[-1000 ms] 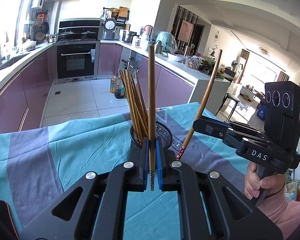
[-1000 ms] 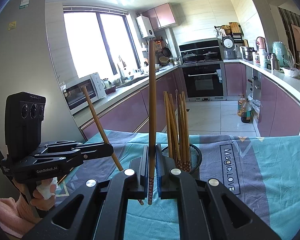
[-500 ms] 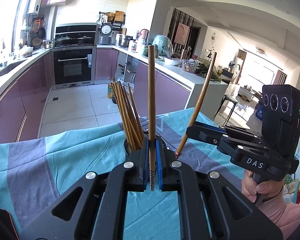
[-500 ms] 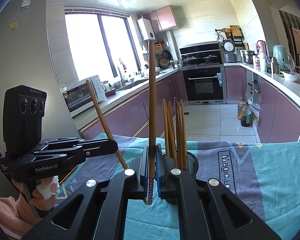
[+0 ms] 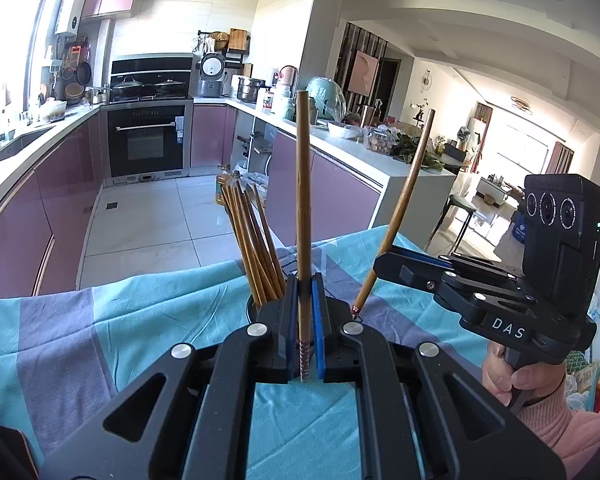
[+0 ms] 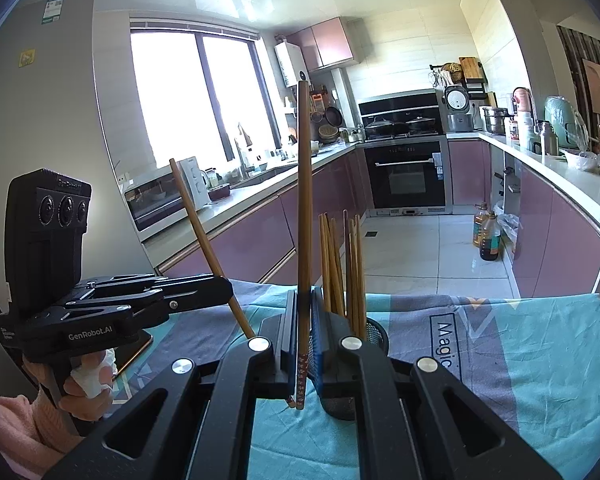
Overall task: Organize utensils
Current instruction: 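Lower the right tool's chopstick into the mesh cup while the left tool follows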
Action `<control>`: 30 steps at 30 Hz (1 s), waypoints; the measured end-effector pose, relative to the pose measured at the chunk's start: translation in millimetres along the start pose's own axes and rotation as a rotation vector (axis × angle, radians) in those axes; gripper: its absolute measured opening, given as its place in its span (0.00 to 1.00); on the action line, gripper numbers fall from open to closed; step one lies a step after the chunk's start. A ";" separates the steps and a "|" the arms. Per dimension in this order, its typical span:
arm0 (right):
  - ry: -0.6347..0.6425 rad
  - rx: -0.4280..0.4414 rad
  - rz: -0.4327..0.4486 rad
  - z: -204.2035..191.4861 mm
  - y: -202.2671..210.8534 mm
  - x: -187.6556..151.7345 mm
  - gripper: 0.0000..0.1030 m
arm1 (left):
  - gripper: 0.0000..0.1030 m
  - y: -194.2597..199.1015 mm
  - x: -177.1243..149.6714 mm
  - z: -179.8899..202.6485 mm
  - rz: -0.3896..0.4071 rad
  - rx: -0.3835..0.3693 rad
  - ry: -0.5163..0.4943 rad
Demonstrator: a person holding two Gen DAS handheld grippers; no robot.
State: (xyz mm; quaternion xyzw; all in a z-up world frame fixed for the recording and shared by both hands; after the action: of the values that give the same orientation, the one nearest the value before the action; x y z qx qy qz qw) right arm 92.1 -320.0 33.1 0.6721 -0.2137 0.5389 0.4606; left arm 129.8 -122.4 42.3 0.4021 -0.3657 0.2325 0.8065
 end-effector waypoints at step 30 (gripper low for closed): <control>0.020 -0.020 0.013 9.2 -2.9 13.3 0.06 | 0.07 4.2 13.4 10.6 0.044 -0.008 0.013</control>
State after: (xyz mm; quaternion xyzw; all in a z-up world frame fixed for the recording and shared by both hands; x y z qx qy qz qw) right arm 103.7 -323.6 44.3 0.6606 -0.2190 0.5464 0.4660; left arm 131.1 -127.7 59.1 0.3892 -0.3702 0.2510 0.8053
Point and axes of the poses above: each gripper's, at about its wrist camera, not at the fingertips, and y roughly against the way its jaws point, z to its right, x to its top, the point moved 1 cm from there along -y, roughly the way its jaws point, and after that the axes turned 15 degrees about y, right-handed, at the moved point
